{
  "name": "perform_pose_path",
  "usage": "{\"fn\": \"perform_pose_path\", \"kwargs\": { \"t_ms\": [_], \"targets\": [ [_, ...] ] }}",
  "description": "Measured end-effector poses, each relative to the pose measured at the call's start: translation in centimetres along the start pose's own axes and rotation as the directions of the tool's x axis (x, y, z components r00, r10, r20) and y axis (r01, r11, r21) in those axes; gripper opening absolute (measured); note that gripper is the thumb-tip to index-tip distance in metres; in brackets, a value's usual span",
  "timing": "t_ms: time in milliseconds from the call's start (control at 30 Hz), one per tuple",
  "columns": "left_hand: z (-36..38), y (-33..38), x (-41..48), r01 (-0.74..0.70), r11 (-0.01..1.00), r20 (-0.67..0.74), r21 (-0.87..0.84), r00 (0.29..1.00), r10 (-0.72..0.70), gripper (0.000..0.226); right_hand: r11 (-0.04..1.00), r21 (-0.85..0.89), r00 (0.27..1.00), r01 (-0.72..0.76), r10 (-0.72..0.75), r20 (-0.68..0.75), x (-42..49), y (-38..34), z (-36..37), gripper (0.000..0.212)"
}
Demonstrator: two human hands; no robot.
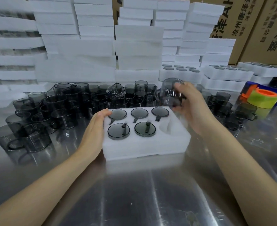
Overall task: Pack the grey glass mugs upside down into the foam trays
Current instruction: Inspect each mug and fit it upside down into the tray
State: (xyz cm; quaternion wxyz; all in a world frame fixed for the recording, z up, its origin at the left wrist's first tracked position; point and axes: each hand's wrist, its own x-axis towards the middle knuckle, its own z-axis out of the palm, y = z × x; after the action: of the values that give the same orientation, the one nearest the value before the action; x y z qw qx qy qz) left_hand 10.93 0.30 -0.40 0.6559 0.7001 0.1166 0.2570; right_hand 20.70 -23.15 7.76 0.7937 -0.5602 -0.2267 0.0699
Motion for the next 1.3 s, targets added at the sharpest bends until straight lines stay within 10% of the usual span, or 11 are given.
{"fn": "perform_pose_path", "kwargs": {
  "t_ms": [133,300,533,933,1300],
  "targets": [
    [-0.1,-0.2,0.1,0.0,1.0,0.007,0.0,1.0,0.0,0.032,0.538,-0.794,0.911,0.283,-0.409,0.047,-0.1,0.1,-1.3,0.041],
    [0.0,-0.1,0.2,0.027,1.0,0.003,-0.005,1.0,-0.027,0.031,0.293,-0.876,0.889,0.383,-0.374,0.264,-0.5,0.0,-2.0,0.054],
    [0.1,-0.1,0.2,0.054,0.999,-0.006,0.008,0.999,-0.054,0.028,0.426,-0.808,0.913,0.408,-0.207,0.351,-0.9,-0.8,-2.2,0.066],
    [0.0,-0.1,0.3,0.058,0.998,-0.017,0.013,0.998,-0.058,0.026,0.329,-0.803,0.868,0.497,-0.179,0.463,-1.1,-0.6,-2.0,0.068],
    [0.0,-0.1,0.0,-0.012,0.999,-0.006,0.042,1.0,0.012,0.032,0.511,-0.839,0.946,0.188,0.137,0.295,-1.3,-1.0,-2.5,0.067]
  ]
}}
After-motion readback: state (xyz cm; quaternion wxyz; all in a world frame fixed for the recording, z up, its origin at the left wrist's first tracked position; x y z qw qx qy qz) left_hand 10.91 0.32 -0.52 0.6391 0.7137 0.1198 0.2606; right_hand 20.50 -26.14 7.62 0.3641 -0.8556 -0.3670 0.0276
